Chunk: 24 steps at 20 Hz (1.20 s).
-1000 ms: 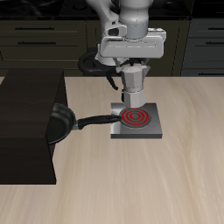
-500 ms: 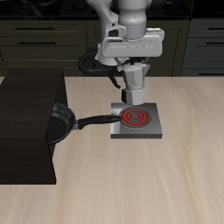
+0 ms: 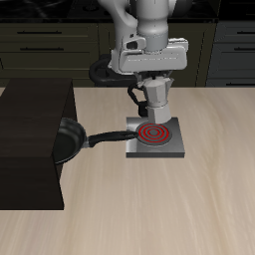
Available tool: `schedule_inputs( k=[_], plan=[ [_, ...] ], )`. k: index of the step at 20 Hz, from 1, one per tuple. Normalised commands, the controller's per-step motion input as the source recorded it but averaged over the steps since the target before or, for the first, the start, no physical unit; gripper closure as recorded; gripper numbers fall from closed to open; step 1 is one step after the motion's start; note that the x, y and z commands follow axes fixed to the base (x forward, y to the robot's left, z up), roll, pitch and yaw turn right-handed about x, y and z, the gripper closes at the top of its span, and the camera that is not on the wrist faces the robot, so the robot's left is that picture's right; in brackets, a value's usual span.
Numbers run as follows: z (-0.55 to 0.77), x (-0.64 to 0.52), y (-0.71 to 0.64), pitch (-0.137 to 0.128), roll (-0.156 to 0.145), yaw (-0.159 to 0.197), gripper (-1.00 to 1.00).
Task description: Place the moka pot on the stove
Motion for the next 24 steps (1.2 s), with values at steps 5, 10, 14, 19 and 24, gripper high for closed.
schedule_inputs(
  k=[5, 10, 14, 19, 24],
  plan=[
    [-0.22, 0.18, 0.08, 0.007, 0.001, 0.02, 1.0],
    [-0.28, 0.07, 0.04, 0.064, 0.001, -0.022, 1.0],
    [-0.23, -0.14, 0.04, 0.046, 0.007, -0.01, 1.0],
    [-0.11, -0.11, -0.03, 0.019, 0.002, 0.009, 1.0],
    [-0.06, -0.01, -0.01, 0.007, 0.003, 0.014, -1.0]
  ],
)
